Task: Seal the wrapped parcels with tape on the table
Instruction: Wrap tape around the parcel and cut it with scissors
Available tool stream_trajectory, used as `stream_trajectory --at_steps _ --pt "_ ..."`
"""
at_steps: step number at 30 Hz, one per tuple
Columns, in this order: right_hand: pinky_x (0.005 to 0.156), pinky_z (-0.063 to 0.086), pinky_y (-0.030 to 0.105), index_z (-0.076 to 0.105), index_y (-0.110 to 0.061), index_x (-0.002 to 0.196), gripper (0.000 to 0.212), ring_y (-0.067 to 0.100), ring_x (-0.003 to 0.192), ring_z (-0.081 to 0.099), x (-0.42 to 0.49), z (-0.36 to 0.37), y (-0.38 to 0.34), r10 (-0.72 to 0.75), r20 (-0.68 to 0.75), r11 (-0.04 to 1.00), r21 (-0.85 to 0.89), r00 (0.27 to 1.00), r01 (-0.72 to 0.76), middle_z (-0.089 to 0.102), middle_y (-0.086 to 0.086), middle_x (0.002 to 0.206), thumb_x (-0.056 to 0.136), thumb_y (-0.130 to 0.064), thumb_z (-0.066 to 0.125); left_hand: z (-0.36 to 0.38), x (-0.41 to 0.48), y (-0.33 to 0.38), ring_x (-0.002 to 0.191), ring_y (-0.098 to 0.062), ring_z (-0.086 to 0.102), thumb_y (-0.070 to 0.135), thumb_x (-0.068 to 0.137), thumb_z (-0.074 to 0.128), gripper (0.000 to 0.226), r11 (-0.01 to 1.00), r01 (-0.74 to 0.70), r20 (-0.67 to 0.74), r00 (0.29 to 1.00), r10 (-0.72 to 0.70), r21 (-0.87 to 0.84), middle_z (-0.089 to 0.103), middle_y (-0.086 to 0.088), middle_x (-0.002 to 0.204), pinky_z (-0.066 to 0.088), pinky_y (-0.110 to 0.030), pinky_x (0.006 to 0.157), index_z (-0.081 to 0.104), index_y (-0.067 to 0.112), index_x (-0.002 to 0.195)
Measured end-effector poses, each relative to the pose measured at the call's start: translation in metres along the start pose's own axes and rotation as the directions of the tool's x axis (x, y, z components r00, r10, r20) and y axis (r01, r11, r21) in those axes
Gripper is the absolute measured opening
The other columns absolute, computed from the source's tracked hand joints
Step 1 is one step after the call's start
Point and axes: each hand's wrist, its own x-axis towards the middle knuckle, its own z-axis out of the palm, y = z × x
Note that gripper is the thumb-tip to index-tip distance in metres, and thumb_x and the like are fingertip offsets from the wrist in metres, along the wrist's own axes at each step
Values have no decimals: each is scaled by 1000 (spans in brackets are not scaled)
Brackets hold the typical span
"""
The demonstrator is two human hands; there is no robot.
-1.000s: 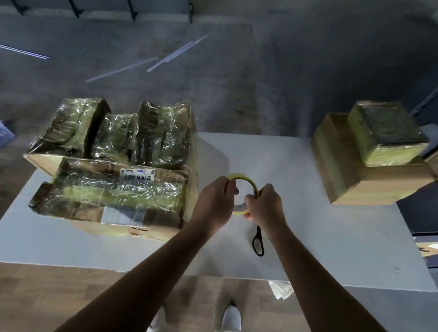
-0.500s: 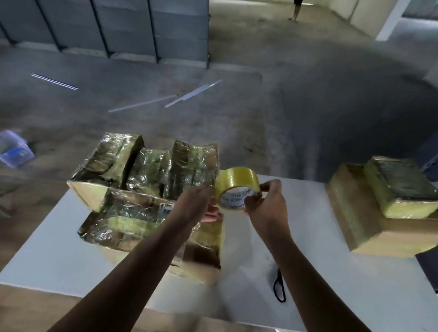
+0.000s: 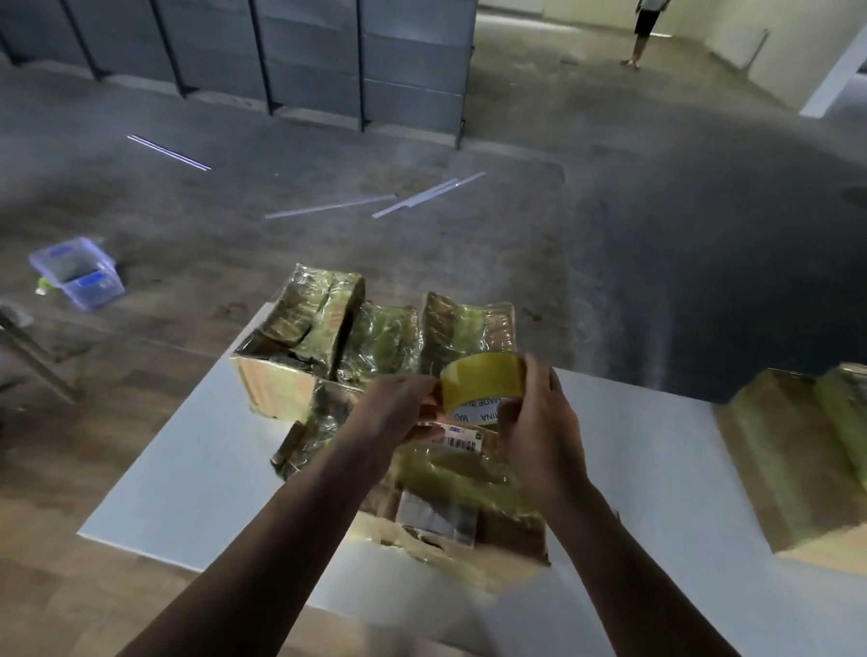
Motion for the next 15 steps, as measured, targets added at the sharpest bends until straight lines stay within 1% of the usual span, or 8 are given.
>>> stream_trajectory --at_steps 2,5,7,9,11,13,15 --pt "75 56 39 33 -12 141 55 28 102 60 0 5 -7 15 10 1000 -16 1000 -15 53 11 127 93 -12 58 -10 1 -1 92 -32 61 10 96 46 29 1000 -15 8 1000 15 -4 63 -31 107 53 -39 83 61 -13 106" --pt "70 53 35 32 -10 141 54 29 94 62 1 11 -16 14 14 998 -54 1000 -14 52 13 122 93 -10 56 -20 3 0 86 -28 60 10 95 48 27 1000 -26 10 1000 26 -16 62 -29 101 52 -33 75 62 -11 105" --pt "68 53 36 32 -8 140 53 30 90 63 1 13 -20 21 16 997 -79 1000 -20 51 13 121 93 -9 56 -25 5 0 84 -27 61 11 95 50 25 999 -27 9 1000 27 -23 63 -28 100 53 -32 73 64 -8 104" --pt "69 53 38 32 -7 140 54 31 89 63 1 16 -24 19 25 993 -115 999 -16 50 14 123 92 -9 57 -29 6 0 83 -26 61 11 95 50 24 999 -32 4 999 32 -18 64 -28 97 53 -34 75 65 -6 102" --pt "72 53 39 32 -8 140 55 32 89 63 0 18 -26 18 35 990 -138 999 -13 49 13 125 92 -10 58 -32 7 -1 80 -25 60 10 96 49 22 999 -47 9 999 47 -9 61 -24 90 53 -33 73 66 -5 99" --pt "74 52 39 31 -9 142 57 32 90 62 -2 19 -29 34 35 989 -146 999 -28 48 12 127 91 -9 59 -35 7 -3 81 -26 60 10 97 49 22 998 -65 22 998 65 5 60 -25 92 54 -32 72 66 -4 98" --pt "76 52 39 30 -10 143 60 31 93 62 -3 20 -31 48 42 989 -143 998 -42 46 11 130 91 -10 60 -37 6 -4 84 -27 60 8 97 48 22 997 -78 23 997 78 14 61 -27 96 55 -35 75 67 -2 98"
